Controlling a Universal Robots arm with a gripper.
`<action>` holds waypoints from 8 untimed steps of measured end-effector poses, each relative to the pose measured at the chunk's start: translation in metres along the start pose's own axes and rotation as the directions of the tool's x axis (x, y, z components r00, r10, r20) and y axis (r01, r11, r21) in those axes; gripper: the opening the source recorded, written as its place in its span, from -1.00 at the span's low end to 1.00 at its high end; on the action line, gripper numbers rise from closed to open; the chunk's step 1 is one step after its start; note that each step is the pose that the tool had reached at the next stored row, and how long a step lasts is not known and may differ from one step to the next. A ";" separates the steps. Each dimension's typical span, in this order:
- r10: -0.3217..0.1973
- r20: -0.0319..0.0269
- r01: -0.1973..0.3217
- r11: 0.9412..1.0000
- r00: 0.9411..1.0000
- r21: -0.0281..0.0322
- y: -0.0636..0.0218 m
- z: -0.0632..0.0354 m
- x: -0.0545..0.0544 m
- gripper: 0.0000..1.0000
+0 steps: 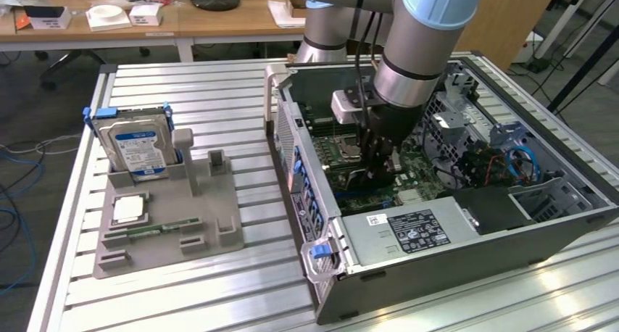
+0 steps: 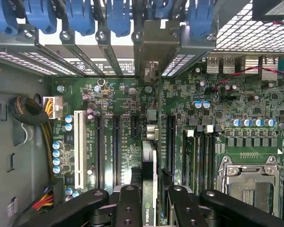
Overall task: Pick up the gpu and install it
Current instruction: 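Insert the gpu into the slot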
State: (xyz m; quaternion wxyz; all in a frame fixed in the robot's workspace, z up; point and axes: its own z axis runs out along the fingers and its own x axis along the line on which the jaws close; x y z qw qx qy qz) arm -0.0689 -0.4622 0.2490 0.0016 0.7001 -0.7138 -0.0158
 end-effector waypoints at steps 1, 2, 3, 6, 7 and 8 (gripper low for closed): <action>0.000 0.000 0.000 1.000 1.000 0.000 0.0000 0.0006 0.000 -0.47; 0.000 0.000 0.000 1.000 1.000 0.000 0.0000 0.0012 0.000 -0.47; 0.000 0.000 0.000 1.000 1.000 0.000 0.0000 0.0020 0.000 -0.47; 0.000 -0.001 0.000 1.000 1.000 0.001 0.0001 0.0045 0.000 -0.47; 0.000 0.000 0.000 1.000 1.000 0.001 0.0002 0.0053 0.000 -0.47; 0.000 -0.001 0.000 1.000 1.000 0.001 0.0003 0.0060 0.000 -0.47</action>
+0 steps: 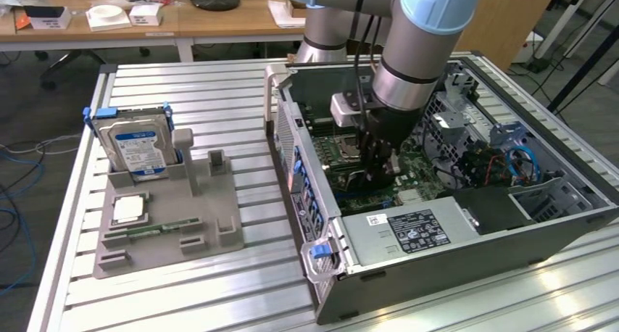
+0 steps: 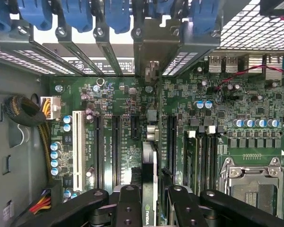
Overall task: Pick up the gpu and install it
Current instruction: 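Insert the gpu into the slot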
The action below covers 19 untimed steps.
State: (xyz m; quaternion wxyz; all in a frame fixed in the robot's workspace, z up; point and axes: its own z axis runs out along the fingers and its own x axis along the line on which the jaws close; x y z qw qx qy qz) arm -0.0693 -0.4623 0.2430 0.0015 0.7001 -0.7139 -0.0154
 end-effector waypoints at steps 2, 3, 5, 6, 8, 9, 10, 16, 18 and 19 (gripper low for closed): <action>0.000 0.000 0.000 1.000 1.000 0.000 0.0004 0.0021 0.000 -0.47; 0.000 0.000 0.000 1.000 1.000 0.000 0.0004 0.0023 0.000 -0.47; 0.000 0.000 0.000 1.000 1.000 0.000 0.0004 0.0023 0.000 -0.47; 0.000 0.000 0.000 1.000 1.000 0.000 0.0004 0.0024 0.000 -0.47; 0.000 0.000 0.000 1.000 1.000 0.000 0.0003 0.0025 0.000 -0.47; 0.000 0.000 0.000 1.000 1.000 0.000 0.0004 0.0027 0.000 -0.47; 0.000 0.000 0.000 1.000 1.000 0.000 0.0003 0.0028 0.000 -0.47; 0.000 0.000 0.000 1.000 1.000 0.000 0.0004 0.0029 0.000 -0.47; 0.000 0.000 0.000 1.000 1.000 0.000 0.0003 0.0034 0.000 -0.47; 0.000 0.000 0.000 1.000 1.000 0.001 0.0003 0.0041 0.000 -0.47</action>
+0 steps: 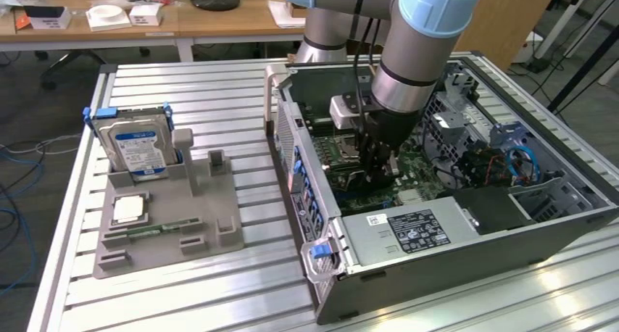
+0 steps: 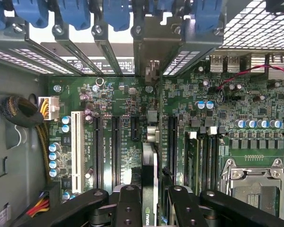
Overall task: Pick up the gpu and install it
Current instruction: 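Insert the gpu into the slot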
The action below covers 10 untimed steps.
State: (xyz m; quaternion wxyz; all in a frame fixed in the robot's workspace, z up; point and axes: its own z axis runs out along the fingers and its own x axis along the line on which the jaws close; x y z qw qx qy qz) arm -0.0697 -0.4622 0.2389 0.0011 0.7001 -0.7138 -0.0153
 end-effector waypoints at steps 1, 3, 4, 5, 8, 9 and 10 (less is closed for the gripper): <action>0.000 0.000 0.000 1.000 1.000 0.000 0.0001 0.0004 0.000 -0.47; 0.000 0.000 0.000 1.000 1.000 0.000 0.0001 0.0005 0.000 -0.47; 0.000 0.000 0.000 1.000 1.000 0.000 0.0002 0.0005 0.000 -0.47; 0.000 0.000 0.000 1.000 1.000 0.000 0.0002 0.0006 0.000 -0.47; 0.000 0.000 0.000 1.000 1.000 0.000 0.0002 0.0006 0.000 -0.47; 0.000 0.001 0.000 1.000 1.000 0.000 0.0002 0.0010 0.000 -0.47; 0.000 0.001 0.000 1.000 1.000 0.000 0.0002 0.0011 0.000 -0.44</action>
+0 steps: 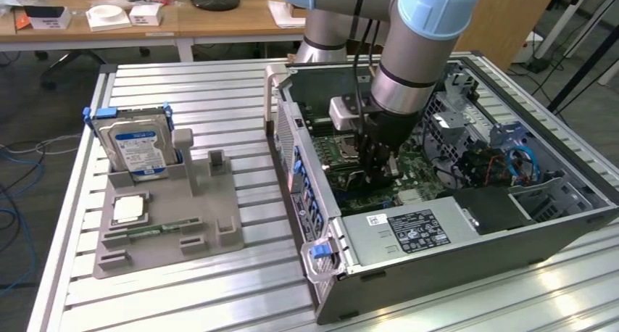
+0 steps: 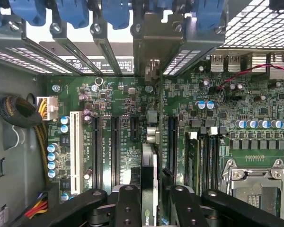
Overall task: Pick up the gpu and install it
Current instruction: 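Insert the gpu into the slot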
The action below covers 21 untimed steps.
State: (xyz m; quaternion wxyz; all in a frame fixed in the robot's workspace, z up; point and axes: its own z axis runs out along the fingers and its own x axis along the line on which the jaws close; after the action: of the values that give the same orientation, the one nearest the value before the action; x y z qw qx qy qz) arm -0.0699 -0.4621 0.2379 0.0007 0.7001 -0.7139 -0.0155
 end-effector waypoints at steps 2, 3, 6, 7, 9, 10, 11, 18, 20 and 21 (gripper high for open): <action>0.000 -0.001 0.000 1.000 1.000 0.000 0.0000 -0.0003 0.000 -0.33; 0.000 -0.001 0.000 1.000 1.000 0.000 0.0001 -0.0006 0.000 -0.21; 0.000 -0.001 0.000 1.000 1.000 0.000 0.0001 -0.0035 0.000 0.02; 0.000 -0.001 0.000 1.000 1.000 0.000 0.0002 -0.0057 0.000 0.14; 0.000 -0.001 0.000 1.000 1.000 0.000 0.0003 -0.0107 0.000 0.14; 0.000 -0.001 0.000 1.000 1.000 0.000 0.0003 -0.0135 0.000 0.26; 0.000 -0.001 0.000 1.000 1.000 0.000 0.0004 -0.0168 0.000 0.26; 0.000 -0.001 0.000 1.000 1.000 0.000 0.0007 -0.0293 -0.001 0.24; 0.000 -0.001 0.000 1.000 1.000 0.000 0.0007 -0.0293 -0.001 0.11; 0.000 -0.001 0.000 1.000 1.000 0.000 0.0007 -0.0293 0.000 -0.02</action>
State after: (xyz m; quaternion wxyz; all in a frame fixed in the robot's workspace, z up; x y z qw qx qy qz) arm -0.0699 -0.4622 0.2672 0.0012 0.7001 -0.7139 -0.0152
